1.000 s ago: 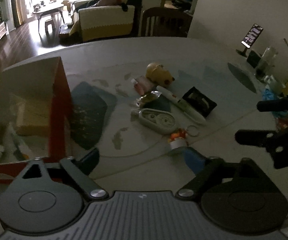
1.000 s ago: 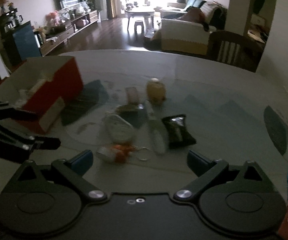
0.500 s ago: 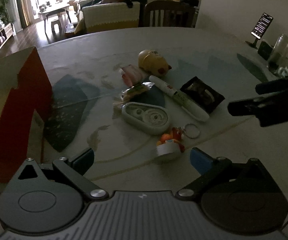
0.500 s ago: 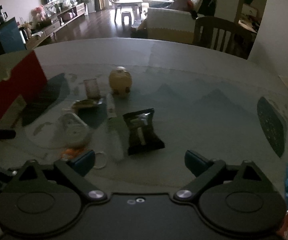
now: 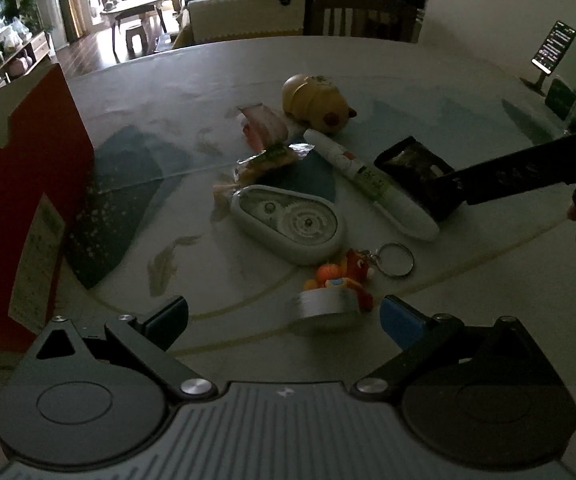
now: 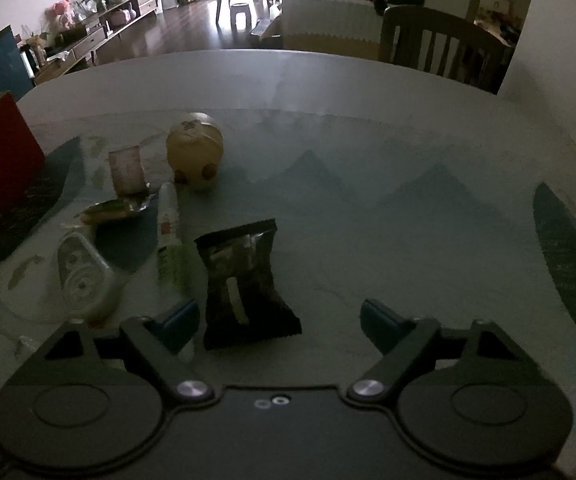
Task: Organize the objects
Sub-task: 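Reach left tool to the white tape roll while right tool reaches the black snack pack, then grasp the tape roll with left tool while right tool grasps the black snack pack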
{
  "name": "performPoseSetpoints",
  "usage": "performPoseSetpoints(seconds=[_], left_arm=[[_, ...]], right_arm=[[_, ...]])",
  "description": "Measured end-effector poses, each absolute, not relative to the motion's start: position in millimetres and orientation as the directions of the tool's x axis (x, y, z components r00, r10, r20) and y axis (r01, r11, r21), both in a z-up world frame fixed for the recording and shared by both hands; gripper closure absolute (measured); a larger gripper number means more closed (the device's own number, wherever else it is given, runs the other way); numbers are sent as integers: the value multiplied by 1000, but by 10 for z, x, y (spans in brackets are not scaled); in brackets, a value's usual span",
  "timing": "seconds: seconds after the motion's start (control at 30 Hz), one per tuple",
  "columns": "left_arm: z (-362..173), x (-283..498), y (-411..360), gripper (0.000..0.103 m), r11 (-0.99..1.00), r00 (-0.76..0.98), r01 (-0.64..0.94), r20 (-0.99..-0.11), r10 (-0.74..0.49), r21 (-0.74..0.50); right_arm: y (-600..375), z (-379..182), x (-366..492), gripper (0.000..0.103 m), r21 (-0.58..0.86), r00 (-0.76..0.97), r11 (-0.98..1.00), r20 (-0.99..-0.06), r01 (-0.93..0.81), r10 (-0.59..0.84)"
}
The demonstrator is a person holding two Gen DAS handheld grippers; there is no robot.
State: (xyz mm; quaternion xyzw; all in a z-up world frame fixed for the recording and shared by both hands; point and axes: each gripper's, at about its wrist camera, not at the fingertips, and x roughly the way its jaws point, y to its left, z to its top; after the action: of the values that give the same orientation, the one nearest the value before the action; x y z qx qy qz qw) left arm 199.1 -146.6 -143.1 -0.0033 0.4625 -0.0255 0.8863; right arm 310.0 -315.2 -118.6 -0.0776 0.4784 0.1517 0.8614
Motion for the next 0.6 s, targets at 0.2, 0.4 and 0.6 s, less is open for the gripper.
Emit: performPoseSetpoints(seconds=[0.2,0.4,0.6], left_arm=[[-1481,1991,-1527,1,999,569,44,-822,-34,-11],[-1507,1967,-1524,1,999,567,42,-823,-17,9],[-1482,1921,-1510,11,998,582,57,-812,-35,-2]], right_arm=[[-3116,-1267,3181,23,26,471,935,-859,-355,203],[-3068,-1327,3210,32,31,453,931,-867,-364,206],[-3042,-1317,3190,42,21,459,927,-864,-374,205]])
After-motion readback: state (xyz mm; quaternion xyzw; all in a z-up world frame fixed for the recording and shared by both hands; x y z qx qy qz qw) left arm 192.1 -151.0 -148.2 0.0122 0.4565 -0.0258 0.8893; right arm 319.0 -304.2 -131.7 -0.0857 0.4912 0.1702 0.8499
